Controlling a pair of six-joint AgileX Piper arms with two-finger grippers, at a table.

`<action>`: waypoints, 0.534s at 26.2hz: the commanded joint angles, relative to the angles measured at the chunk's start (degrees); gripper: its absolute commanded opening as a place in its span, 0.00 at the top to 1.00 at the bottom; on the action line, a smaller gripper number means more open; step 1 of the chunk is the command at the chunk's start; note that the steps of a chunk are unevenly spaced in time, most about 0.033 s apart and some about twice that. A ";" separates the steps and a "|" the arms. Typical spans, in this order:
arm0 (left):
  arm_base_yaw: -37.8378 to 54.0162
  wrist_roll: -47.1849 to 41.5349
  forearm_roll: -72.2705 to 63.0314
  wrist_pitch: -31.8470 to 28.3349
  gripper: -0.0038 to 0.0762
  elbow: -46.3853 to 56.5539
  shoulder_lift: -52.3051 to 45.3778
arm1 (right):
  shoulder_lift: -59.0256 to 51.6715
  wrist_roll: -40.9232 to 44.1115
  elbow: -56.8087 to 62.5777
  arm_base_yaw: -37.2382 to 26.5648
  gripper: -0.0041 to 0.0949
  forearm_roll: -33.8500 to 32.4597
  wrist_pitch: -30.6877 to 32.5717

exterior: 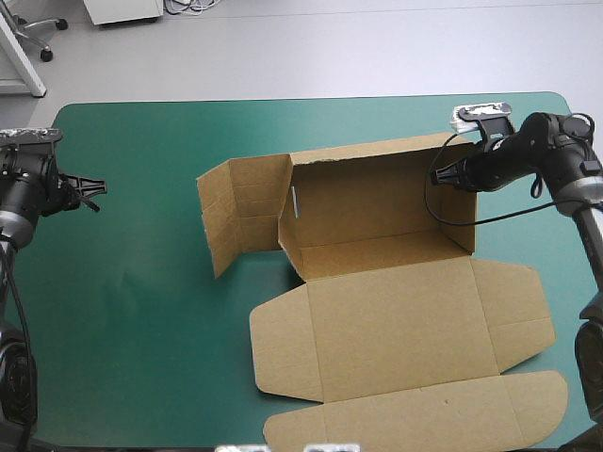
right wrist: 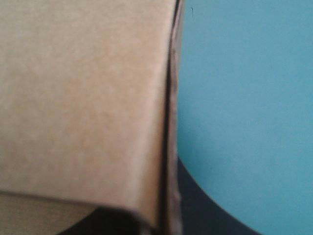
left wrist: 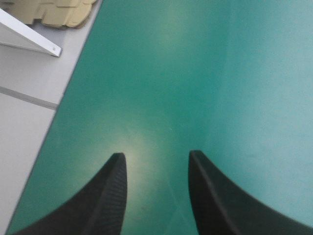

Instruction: Fold the box

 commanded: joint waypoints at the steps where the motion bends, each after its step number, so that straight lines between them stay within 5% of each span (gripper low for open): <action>1: 0.26 3.68 -5.05 -0.28 0.63 -1.55 -2.13 | -0.41 1.60 -4.77 -0.52 0.99 1.10 1.40; 10: 0.26 8.62 -10.59 3.98 0.74 -1.55 -2.13 | 9.61 3.27 -15.67 -0.52 0.98 1.10 11.63; 14: 0.26 11.60 -12.76 5.95 0.74 -1.55 -2.13 | 11.56 2.91 -19.33 -0.52 0.83 1.29 9.90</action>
